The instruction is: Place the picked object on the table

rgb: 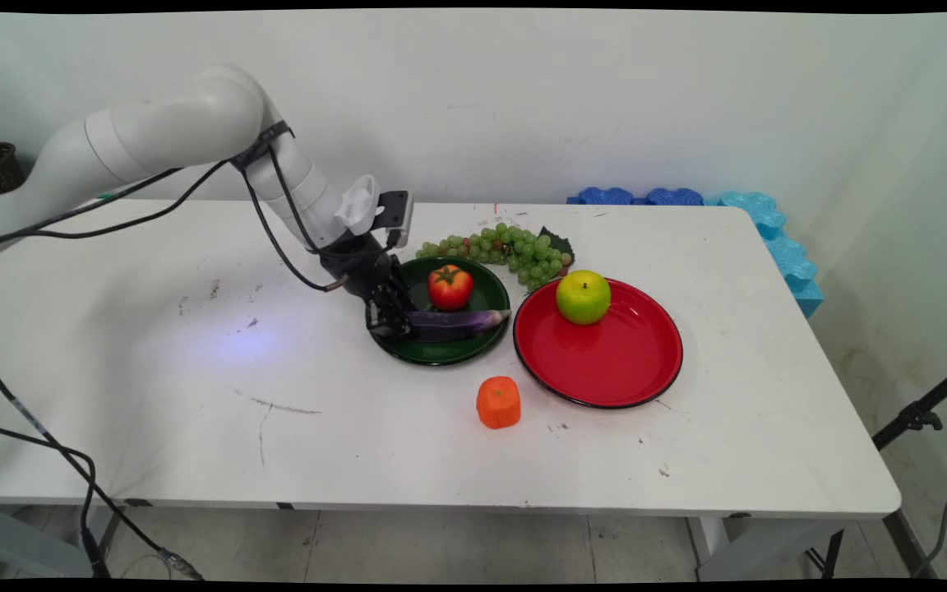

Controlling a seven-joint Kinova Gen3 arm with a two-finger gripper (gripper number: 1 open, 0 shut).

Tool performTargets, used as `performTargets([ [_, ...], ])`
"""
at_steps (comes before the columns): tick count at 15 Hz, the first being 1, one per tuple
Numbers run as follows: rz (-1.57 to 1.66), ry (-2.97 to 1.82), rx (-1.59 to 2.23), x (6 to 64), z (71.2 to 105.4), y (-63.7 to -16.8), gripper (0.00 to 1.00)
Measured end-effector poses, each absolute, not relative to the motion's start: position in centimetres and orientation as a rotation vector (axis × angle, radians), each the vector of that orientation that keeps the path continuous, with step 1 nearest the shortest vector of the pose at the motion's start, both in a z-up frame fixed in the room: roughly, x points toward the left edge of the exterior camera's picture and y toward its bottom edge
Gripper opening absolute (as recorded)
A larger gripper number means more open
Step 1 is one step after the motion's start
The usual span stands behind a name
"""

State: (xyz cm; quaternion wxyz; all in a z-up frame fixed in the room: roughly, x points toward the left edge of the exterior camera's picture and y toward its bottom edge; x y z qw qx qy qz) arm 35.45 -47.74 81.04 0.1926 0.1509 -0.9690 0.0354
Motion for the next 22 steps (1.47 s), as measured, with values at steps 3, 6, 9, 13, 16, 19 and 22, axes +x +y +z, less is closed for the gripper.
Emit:
performTargets([
  [3,0.09,-2.718,0.4,35.6,81.0,-47.3,0.0],
  [6,0.104,-2.699,0.375,35.5,82.1,-46.9,0.0],
  [9,0.143,-2.666,0.364,35.3,84.3,-46.3,0.0],
  [13,0.195,-2.611,0.385,34.4,88.3,-45.2,0.0],
  [16,0.204,-2.573,0.402,33.6,90.6,-44.1,0.0],
  [19,0.204,-2.538,0.405,32.4,93.0,-42.2,0.0],
  [22,0.194,-2.521,0.405,31.3,94.3,-40.2,0.0],
])
